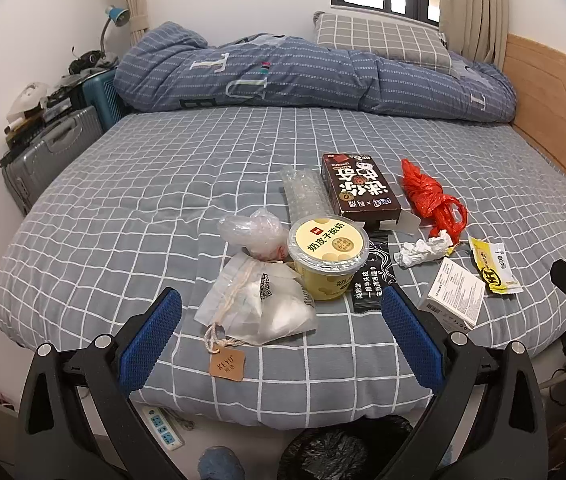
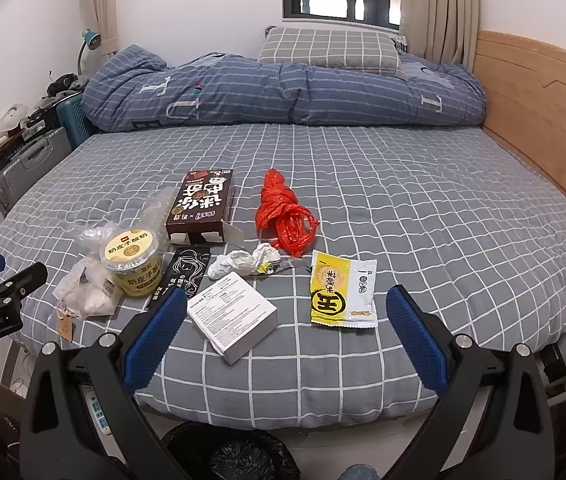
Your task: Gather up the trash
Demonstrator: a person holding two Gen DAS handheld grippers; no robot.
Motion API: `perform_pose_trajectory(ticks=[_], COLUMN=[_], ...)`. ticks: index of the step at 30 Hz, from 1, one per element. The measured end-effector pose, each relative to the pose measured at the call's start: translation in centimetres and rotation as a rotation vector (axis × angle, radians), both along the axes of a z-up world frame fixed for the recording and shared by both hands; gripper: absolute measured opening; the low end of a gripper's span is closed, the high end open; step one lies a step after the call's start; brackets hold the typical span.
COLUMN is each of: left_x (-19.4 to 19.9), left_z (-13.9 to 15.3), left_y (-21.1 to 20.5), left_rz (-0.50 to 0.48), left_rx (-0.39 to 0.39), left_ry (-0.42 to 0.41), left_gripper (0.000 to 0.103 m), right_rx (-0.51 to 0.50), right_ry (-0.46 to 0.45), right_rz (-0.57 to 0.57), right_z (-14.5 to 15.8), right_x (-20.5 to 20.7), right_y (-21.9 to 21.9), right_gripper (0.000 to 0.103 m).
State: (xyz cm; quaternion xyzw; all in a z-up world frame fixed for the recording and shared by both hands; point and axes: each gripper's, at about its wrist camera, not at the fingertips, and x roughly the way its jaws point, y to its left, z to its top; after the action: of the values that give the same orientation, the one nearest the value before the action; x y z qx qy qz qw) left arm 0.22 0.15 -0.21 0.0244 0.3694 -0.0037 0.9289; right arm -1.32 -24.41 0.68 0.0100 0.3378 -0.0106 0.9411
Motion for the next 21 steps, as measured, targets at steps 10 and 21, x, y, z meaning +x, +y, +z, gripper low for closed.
perform_pose_trajectory(ticks=[10, 21], left_x=[0.01, 0.01], left_z=[0.28, 0.46], left_y=[0.08, -0.04], left_rz=[0.004, -0.006], left_rx=[-0.006, -0.018], left_ry=[-0.007, -0.004], left_gripper=[0.097, 0.097], right_rx=[0.005, 0.006], right_ry=[-0.001, -0.006], right_rz=[0.005, 0.004], right_z=[0.01, 0.12], right_x=[-0.09, -0.13], right_y=[0.05, 0.02], right_gripper=[0.096, 0.096])
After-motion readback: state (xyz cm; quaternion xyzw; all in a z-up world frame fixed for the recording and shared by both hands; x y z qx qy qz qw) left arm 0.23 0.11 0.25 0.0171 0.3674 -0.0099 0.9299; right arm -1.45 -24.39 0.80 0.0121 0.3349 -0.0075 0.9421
